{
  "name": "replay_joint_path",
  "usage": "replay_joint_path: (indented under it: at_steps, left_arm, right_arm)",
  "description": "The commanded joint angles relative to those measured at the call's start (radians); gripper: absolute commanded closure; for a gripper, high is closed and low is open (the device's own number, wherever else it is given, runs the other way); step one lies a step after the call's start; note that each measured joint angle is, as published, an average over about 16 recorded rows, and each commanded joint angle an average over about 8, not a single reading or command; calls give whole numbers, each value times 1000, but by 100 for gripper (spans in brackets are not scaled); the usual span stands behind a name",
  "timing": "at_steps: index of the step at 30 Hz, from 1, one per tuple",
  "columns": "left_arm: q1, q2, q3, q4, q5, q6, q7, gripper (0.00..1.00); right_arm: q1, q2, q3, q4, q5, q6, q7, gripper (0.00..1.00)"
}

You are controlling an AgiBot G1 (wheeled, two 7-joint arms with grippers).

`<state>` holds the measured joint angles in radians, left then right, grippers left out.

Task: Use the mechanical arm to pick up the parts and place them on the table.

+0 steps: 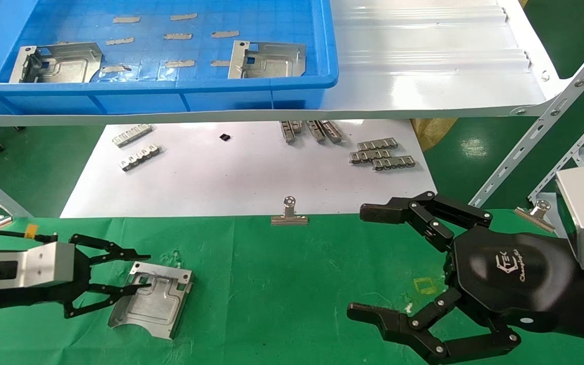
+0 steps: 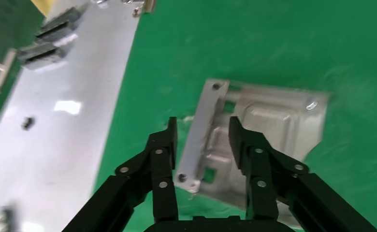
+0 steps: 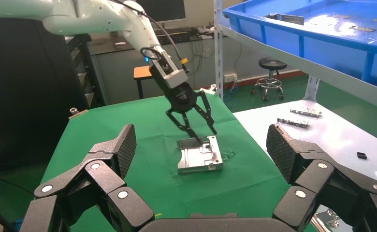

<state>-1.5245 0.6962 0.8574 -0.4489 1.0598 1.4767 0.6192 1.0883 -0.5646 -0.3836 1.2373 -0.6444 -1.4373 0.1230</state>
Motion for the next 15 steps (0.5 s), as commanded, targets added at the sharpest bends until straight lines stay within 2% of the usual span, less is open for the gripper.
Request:
replay_joint_path:
  at_steps: [1, 4, 11, 15]
  left_arm:
    - [-19, 2, 11, 16, 12, 34, -37, 0]
    - [-38, 12, 13, 58, -8, 77, -107, 0]
    - [-25, 16, -19, 135, -154, 115, -266, 0]
    - [-17, 16, -34, 162, -201, 114, -309, 0]
  right_arm:
    - [0, 0, 0, 0, 0, 0, 0, 0]
    - [0, 0, 0, 0, 0, 0, 0, 0]
    - [0, 0, 0, 0, 0, 0, 0, 0]
    - [0, 0, 0, 0, 0, 0, 0, 0]
